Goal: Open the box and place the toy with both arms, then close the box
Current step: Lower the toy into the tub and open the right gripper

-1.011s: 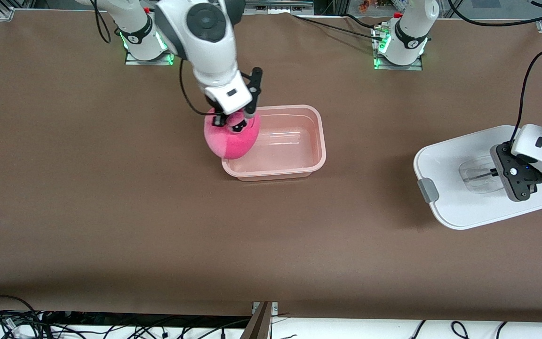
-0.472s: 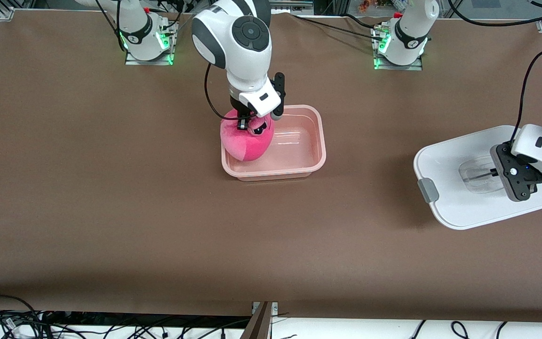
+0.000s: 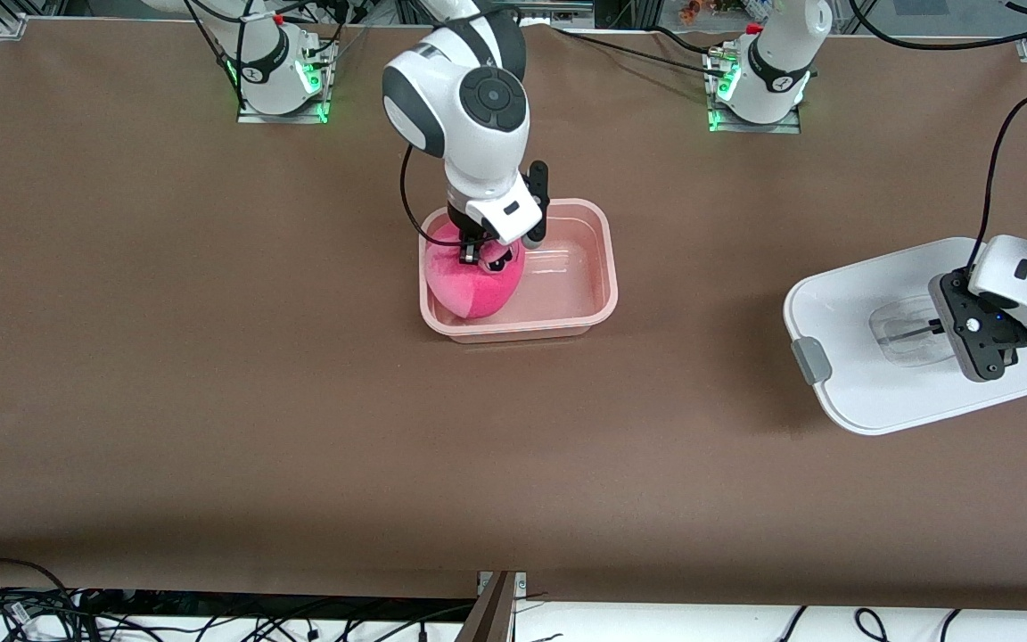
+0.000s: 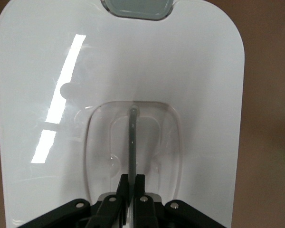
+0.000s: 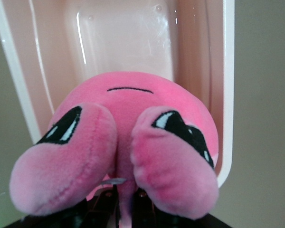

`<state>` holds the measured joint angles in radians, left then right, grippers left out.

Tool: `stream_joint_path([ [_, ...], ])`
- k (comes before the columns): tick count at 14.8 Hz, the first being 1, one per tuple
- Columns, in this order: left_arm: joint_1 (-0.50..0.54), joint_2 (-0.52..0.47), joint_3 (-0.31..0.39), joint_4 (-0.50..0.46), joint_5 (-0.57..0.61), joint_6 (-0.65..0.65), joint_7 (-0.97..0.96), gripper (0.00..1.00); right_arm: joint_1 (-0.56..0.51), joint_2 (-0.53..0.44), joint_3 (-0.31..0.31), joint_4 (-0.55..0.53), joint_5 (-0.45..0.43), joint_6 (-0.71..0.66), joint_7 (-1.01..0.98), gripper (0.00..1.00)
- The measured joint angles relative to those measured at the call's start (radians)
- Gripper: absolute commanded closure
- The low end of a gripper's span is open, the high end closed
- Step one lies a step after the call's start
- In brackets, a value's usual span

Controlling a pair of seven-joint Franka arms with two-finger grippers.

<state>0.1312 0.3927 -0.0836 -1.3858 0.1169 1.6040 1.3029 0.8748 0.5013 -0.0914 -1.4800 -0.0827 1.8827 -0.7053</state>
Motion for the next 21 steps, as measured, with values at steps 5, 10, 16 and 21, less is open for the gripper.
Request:
stream_joint_path([
  [5,0.0,0.0,0.0,0.0,0.0,0.0,0.0,1.0,0.005,0.089,-0.001,0.0,0.0,0.088,0.049,1.0],
  [10,0.0,0.0,0.0,0.0,0.0,0.0,0.0,1.0,0.04,0.171,0.0,0.005,-0.032,0.194,0.081,0.0],
  [16,0.0,0.0,0.0,0.0,0.0,0.0,0.001,1.0,0.069,0.174,0.004,0.009,-0.023,0.306,0.294,0.0],
  [21,0.0,0.0,0.0,0.0,0.0,0.0,0.001,1.0,0.076,0.165,0.001,0.032,0.026,0.305,0.315,0.0],
])
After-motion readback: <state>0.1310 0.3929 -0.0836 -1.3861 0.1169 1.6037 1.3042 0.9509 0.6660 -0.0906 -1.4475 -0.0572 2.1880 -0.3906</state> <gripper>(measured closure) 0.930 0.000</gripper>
